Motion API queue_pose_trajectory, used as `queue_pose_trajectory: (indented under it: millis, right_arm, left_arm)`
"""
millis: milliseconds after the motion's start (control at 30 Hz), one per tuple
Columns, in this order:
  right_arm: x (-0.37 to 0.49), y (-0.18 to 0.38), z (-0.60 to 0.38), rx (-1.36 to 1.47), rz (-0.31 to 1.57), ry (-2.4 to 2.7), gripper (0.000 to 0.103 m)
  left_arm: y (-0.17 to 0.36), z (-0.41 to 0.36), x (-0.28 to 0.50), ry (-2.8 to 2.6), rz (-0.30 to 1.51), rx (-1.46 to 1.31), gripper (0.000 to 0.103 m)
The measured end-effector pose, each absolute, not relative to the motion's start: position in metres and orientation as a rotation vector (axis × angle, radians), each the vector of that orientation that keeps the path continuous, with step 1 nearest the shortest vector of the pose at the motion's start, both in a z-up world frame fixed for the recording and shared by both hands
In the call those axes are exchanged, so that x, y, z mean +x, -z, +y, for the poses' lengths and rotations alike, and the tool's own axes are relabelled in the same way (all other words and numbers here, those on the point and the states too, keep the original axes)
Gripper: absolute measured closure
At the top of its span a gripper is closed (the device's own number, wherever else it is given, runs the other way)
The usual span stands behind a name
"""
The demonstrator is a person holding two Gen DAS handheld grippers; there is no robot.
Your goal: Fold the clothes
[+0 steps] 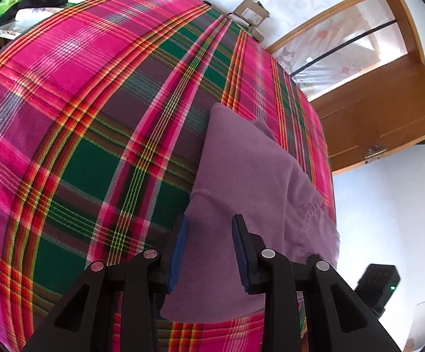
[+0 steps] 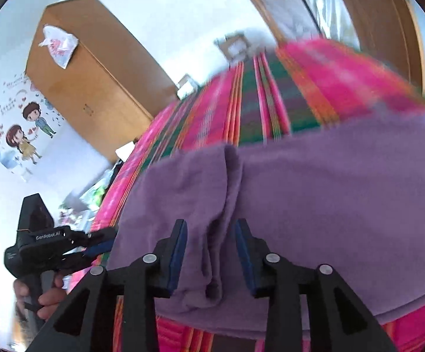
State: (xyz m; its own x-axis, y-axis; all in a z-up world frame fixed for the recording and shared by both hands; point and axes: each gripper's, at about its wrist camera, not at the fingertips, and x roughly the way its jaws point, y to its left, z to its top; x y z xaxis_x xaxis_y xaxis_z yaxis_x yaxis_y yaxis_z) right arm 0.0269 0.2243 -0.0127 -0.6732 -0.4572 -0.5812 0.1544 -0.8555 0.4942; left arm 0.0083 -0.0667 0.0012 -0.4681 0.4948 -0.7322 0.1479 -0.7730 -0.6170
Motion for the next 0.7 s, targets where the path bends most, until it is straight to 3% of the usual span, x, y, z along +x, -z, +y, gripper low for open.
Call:
queue_pose_trajectory:
  millis: [167,300,433,500,700]
  right_arm:
    - [0.011,-0.022,0.18,0.916,-0.247,2.575,0.063]
    - [-0.013,-0.024,0.155,0.947,-0.102,2.555,0.064]
    - [-0.05,-0.006,0.144,1.156,-0.028,2.586,0.065]
    - [-0.063,0.005,0.146,1.259,0.0,2.593,0.071]
    - [-0.062,0.007,0.155,1.248,-0.033,2.583,0.071]
  left_arm:
    - [-0.002,-0.06,0.012,-2.351,-0.893,-1.492,0.071]
    - [0.0,-0.057,0.012,-2.356,-0.877,-1.501,0.071]
    - [0.001,-0.057,0.009,-2.362,-0.877,-1.506,0.071]
    - [0.003,-0.058,0.008,-2.365,-0.864,-1.513,0.071]
    - [0.009,-0.064,0.006,-2.354,-0.877,-1.531,0.071]
